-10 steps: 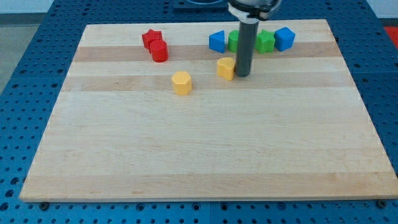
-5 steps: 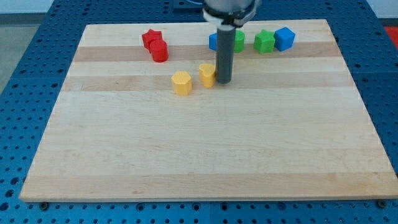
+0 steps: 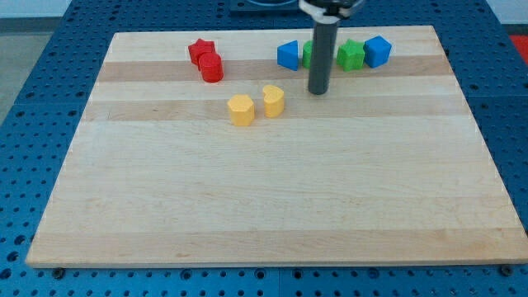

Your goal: Move yellow heart into the yellow hexagon

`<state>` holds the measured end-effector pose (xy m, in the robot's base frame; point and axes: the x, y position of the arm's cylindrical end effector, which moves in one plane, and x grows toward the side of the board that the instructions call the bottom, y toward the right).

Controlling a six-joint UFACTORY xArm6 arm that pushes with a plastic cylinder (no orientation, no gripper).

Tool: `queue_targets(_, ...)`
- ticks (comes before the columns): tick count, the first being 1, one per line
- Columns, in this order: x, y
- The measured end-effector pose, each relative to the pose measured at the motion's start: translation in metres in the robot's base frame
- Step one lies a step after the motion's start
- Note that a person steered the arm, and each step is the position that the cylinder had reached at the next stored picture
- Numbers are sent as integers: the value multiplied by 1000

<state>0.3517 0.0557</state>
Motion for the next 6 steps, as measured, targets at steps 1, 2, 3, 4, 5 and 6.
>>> queue_targets(1,29,-25)
queue_targets(2,51,-42)
queue_targets(3,53,-32)
queue_targets(4,9,-9)
queue_targets(5,0,-48)
queue_targets(6,16,-79)
